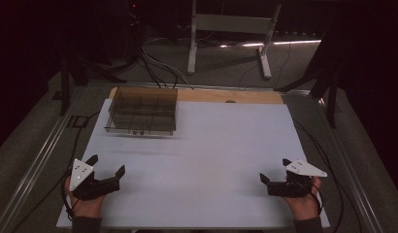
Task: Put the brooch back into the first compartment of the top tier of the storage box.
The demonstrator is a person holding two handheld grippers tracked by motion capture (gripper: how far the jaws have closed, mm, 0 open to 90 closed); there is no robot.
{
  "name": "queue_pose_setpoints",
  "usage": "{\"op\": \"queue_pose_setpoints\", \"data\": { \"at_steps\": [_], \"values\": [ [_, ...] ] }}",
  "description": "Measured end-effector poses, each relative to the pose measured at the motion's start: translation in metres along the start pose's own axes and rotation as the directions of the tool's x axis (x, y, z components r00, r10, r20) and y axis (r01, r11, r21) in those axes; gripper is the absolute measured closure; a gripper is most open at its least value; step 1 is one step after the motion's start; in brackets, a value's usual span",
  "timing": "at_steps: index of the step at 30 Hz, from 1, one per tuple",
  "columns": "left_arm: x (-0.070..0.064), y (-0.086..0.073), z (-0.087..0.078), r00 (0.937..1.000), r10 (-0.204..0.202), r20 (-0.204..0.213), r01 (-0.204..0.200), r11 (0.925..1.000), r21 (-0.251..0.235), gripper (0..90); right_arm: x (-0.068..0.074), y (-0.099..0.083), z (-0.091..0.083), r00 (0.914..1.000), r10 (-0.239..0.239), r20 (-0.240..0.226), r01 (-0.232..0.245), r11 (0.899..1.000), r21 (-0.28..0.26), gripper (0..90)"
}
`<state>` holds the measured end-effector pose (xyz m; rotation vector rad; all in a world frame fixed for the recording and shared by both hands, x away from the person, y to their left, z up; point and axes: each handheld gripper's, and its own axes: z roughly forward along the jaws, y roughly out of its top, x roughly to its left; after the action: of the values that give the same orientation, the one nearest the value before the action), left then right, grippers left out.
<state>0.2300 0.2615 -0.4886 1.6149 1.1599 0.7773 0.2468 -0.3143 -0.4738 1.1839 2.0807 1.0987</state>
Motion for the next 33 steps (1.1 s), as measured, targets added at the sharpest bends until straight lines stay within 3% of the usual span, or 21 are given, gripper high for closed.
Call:
{"op": "queue_pose_setpoints", "data": {
  "at_steps": [13,21,26,30,33],
  "values": [
    [-0.002,-0.001,0.002,1.0,0.004,0.006,-0.004,1.0,0.008,0.4,-0.008,-0.002,0.001,0.9997,-0.01,0.02,0.009,0.996,0.085,2.5],
    [-0.003,-0.002,0.005,0.9999,0.011,0.011,-0.011,0.9998,0.019,0.4,-0.017,-0.006,0.005,0.9986,-0.026,0.045,0.017,0.981,0.193,8.2],
    [-0.004,-0.002,0.005,0.9999,0.011,0.012,-0.012,0.9997,0.021,0.4,-0.02,-0.009,0.006,0.9988,-0.033,0.036,0.023,0.971,0.238,17.1],
    [-0.003,-0.002,0.005,0.9999,0.011,0.01,-0.011,0.9997,0.023,0.4,-0.02,-0.015,0.008,0.9988,-0.048,-0.007,0.048,0.955,0.291,41.2],
    [-0.003,-0.003,0.005,0.9999,0.007,0.012,-0.007,0.9997,0.024,0.4,-0.019,-0.017,0.011,0.9976,-0.063,-0.03,0.07,0.944,0.322,49.3]
  ]
}}
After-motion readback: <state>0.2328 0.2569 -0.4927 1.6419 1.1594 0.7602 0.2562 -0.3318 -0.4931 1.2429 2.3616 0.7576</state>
